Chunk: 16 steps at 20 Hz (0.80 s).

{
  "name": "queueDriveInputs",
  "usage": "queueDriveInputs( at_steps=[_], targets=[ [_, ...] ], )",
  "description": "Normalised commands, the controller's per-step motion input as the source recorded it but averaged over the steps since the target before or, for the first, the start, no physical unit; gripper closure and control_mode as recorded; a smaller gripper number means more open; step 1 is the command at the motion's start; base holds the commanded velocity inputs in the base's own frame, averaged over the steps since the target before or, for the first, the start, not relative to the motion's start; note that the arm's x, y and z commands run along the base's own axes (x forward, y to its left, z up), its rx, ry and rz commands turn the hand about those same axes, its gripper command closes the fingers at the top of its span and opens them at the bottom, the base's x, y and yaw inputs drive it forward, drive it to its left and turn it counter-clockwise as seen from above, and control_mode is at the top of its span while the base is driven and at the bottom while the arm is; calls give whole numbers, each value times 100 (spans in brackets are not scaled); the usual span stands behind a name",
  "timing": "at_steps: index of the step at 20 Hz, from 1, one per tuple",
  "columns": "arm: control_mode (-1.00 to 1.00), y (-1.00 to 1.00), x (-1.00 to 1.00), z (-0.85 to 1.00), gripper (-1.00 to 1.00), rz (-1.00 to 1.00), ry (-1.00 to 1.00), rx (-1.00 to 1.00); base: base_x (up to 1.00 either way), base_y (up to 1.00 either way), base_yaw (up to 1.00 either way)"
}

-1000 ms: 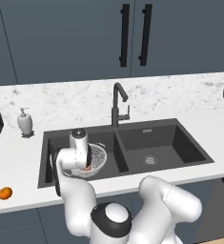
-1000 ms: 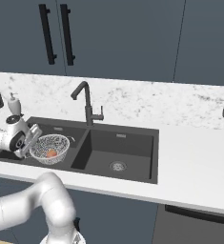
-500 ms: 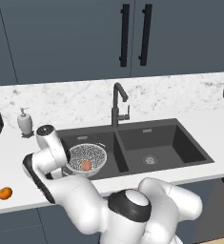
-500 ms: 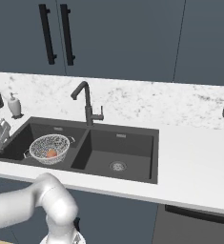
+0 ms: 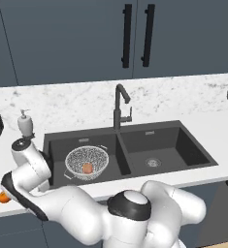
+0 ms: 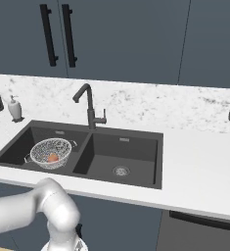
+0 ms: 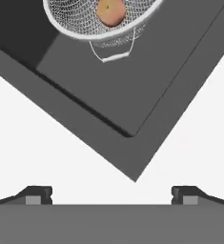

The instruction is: Put the colander in the sink, put the peach, tangerine in the colander, and turn on the sink faucet and pour water over the colander.

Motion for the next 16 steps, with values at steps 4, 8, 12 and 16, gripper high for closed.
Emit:
queueDriveInputs(
  at_steps=[4,8,12,16],
  targets=[
    [-100,71,-13,0,-100,52,9,-10,0,0,0],
    [-100,70,-17,0,-100,56,11,-11,0,0,0],
    [-100,65,-26,-14,-100,56,2,-6,0,0,0],
    [-100,50,0,-21,-100,48,0,0,0,0,0]
  ],
)
